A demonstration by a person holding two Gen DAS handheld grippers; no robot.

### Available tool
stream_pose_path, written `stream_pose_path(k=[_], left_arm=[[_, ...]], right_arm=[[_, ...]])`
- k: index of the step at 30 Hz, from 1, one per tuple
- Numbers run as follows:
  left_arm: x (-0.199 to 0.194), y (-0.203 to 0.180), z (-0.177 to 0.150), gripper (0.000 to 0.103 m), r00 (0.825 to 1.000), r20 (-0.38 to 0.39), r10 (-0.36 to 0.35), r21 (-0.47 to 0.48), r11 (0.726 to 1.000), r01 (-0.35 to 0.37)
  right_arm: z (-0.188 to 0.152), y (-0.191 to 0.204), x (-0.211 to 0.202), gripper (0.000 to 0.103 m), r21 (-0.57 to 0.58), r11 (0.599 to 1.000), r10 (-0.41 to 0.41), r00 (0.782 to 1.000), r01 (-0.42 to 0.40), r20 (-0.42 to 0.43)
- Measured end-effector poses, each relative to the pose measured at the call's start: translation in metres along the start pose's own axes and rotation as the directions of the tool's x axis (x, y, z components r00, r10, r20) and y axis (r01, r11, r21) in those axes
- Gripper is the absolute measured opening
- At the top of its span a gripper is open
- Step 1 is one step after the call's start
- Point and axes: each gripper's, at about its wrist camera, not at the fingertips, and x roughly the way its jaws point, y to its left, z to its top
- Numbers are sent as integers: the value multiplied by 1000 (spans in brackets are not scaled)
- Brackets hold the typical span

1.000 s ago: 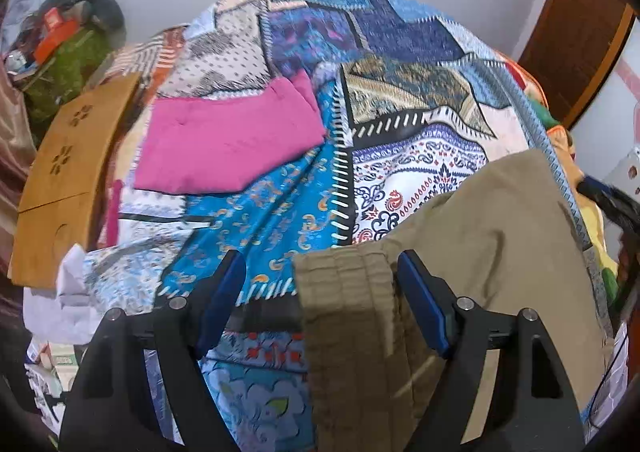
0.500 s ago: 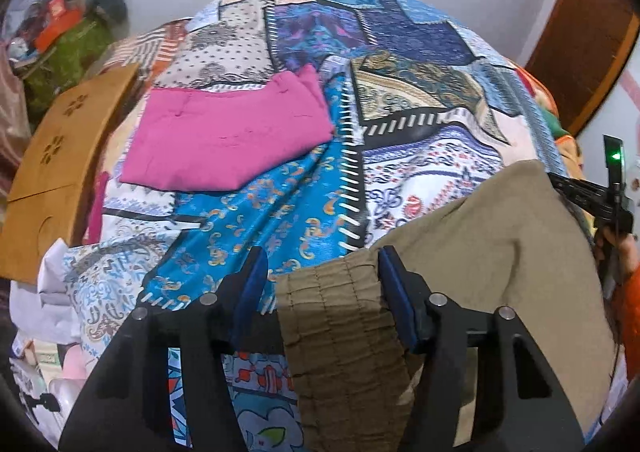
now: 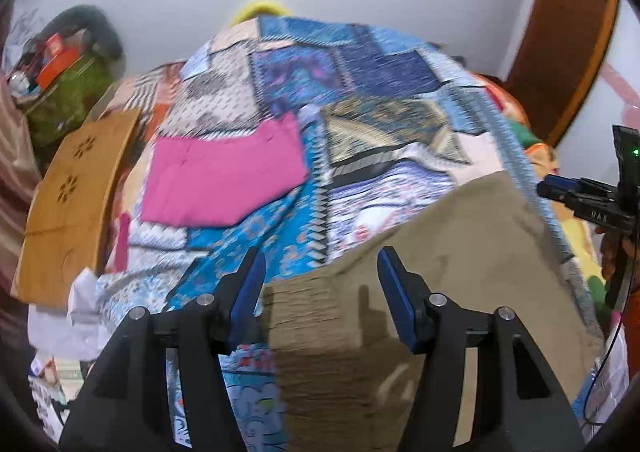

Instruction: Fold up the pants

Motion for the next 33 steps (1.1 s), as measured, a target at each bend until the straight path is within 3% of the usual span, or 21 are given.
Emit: stream_pose_path(k=[3,7,13,15,16,19,24,30,33], left_arm=[[3,-19,4,58,998,-15,-59,27,998,59],[27,-45,0,58,993,-78,-90,71,993,96],[65,-62,-26,59,968,-222,-117,111,983,144],[58,-65,-35,59,976,-192,-99,145,981,128],[54,-66,-37,59,978,-188,-93,157,980,123],[43,-67,-45,62,983,-171,-71,169,980,101],[25,-70,-59,70,992,-122,-9,185,982,31],[5,-66,-79,75,994,-108,1,166,986,17],[-4,-67,-89,83,994,-100,45,178,984,-26]], right_arm=[[0,30,-20,44,-57,996,73,997,-71,38],[-1,62,-14,44,-79,985,153,988,-151,14],[-25,80,39,44,-53,982,172,972,-183,-160],[-36,83,39,48,-96,982,149,978,-164,-149],[-39,84,34,58,-115,981,138,980,-155,-140],[-52,85,22,68,-128,983,110,984,-128,-142],[-75,71,0,69,-91,990,90,985,-103,-146],[-101,64,-28,69,-62,996,50,991,-58,-127],[-112,61,-39,69,-37,998,41,991,-46,-126]])
